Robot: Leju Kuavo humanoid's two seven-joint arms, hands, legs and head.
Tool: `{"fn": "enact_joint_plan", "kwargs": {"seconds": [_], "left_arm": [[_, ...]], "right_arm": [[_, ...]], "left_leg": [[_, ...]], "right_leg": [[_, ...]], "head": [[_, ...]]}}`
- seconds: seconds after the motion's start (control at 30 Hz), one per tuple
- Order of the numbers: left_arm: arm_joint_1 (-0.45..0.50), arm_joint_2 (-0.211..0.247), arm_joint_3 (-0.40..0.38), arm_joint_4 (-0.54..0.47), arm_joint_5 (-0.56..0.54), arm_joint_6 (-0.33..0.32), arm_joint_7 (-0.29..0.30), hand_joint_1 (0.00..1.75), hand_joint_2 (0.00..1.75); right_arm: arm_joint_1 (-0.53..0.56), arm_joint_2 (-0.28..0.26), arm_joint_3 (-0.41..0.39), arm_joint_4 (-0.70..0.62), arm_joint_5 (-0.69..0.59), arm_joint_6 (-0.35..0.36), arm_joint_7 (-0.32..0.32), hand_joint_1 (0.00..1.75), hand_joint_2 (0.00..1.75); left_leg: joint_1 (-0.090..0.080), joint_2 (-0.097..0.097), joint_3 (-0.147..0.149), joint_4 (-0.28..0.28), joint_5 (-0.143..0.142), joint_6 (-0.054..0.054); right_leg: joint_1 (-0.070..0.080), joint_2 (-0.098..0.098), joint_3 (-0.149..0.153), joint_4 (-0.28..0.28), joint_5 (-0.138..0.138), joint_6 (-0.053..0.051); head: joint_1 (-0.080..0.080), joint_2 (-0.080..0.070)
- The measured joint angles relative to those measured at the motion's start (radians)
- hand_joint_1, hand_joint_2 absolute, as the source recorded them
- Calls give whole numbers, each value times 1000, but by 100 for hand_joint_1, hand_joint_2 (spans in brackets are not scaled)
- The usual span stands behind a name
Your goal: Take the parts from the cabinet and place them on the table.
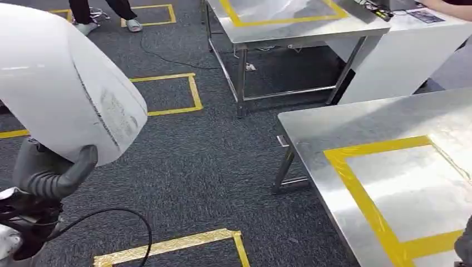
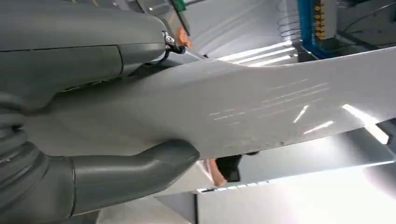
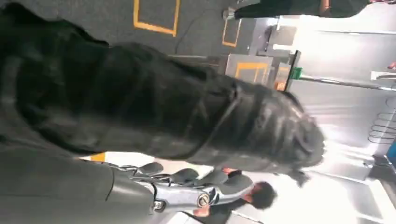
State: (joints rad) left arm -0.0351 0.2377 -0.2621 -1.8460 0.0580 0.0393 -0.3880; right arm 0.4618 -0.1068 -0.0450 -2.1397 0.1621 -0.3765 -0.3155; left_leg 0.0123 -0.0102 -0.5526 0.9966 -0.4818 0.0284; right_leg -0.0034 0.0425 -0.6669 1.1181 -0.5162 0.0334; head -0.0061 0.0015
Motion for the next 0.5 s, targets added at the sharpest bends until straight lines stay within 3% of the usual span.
{"fn": "enact_joint_plan", "kwargs": {"seconds": [0.07,0.1,0.13,0.17,0.2,0.23,0.27,0.3,0.4,0.43,0.47,0.5], "left_arm": [[6,-3,1,6,5,2,-1,175,175],[8,-4,1,9,5,2,-1,175,175],[8,-5,1,12,5,3,-1,175,175],[7,-5,1,15,5,3,-1,175,175],[7,-6,1,16,5,3,-1,175,175],[7,-8,1,18,5,3,-1,175,175],[7,-8,2,18,5,3,-1,175,175],[5,-8,3,18,6,3,-2,175,175],[4,-9,3,21,6,3,-2,175,175],[2,-9,5,21,7,3,-2,175,175],[-1,-10,5,23,8,3,-2,175,175],[-1,-8,8,23,11,3,-2,175,175]], "right_arm": [[2,0,0,0,5,0,3,0,0],[3,0,-1,0,6,0,5,0,0],[3,0,-1,0,6,0,8,0,0],[3,0,-3,0,6,0,9,0,0],[4,0,-5,0,6,0,10,0,0],[4,0,-6,-1,7,-1,10,0,0],[2,-1,-7,-3,8,-1,10,0,0],[1,-1,-7,-3,8,-1,10,0,0],[7,-1,-9,-8,9,-2,8,0,0],[10,-1,-9,-12,10,-2,5,0,0],[11,-1,-10,-17,11,-2,-2,0,0],[7,-1,-10,-19,11,-2,-5,0,0]], "left_leg": [[-4,29,0,0,-2,2],[-4,45,0,0,-3,3],[-4,58,1,0,-4,3],[-4,70,1,0,-5,2],[-4,81,3,0,-7,-1],[-4,91,6,0,-9,-4],[-7,101,10,1,-12,-9],[-12,109,10,3,-16,-16],[-8,136,15,1,-15,-31],[-5,137,16,5,-26,-40],[-2,88,14,27,-42,-44],[0,46,-14,92,-81,-44]], "right_leg": [[-2,-30,-74,154,-66,5],[-3,-34,-97,202,-75,8],[-5,-36,-93,194,-59,10],[-6,-40,-66,144,-28,11],[-7,-50,-19,61,11,10],[-6,-73,40,-41,48,8],[2,-126,74,-109,40,5],[5,-109,85,-111,46,-7],[11,-76,74,-106,49,-24],[1,-63,84,-118,56,-34],[2,-55,87,-121,57,-37],[0,-45,87,-121,58,-43]], "head": [[-1,0],[0,0],[-1,0],[0,0],[-1,0],[0,0],[0,0],[-3,0],[-1,0],[-3,0],[-6,0],[-9,0]]}}
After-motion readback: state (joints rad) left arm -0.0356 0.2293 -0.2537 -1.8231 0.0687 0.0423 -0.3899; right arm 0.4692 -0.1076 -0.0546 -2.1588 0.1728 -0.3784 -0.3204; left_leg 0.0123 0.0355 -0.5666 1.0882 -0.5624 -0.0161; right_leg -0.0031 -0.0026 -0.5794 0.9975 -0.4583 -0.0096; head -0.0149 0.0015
